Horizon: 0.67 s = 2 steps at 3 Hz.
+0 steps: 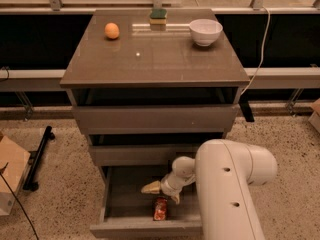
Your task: Pick coke can from bottom drawer and place on counter
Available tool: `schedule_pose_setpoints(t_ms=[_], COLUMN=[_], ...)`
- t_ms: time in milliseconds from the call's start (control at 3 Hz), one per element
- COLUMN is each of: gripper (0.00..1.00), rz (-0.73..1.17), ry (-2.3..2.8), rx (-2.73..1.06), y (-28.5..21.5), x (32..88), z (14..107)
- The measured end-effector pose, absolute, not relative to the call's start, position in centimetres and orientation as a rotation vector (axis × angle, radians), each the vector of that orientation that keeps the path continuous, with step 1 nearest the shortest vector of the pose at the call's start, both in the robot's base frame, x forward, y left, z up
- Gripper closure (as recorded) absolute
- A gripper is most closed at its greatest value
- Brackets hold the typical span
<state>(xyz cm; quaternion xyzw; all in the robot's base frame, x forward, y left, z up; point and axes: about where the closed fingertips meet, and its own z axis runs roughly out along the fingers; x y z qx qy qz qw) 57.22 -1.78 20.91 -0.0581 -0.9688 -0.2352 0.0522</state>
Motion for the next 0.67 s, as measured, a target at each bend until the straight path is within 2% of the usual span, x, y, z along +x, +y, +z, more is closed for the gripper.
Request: schedule_pose_setpoints(t_ms=[667], gripper=[0.0], rz=[-0.747], ry=[-2.895], rx=[-0.269], y=[-1.4], x=[57.2], z=[16.4])
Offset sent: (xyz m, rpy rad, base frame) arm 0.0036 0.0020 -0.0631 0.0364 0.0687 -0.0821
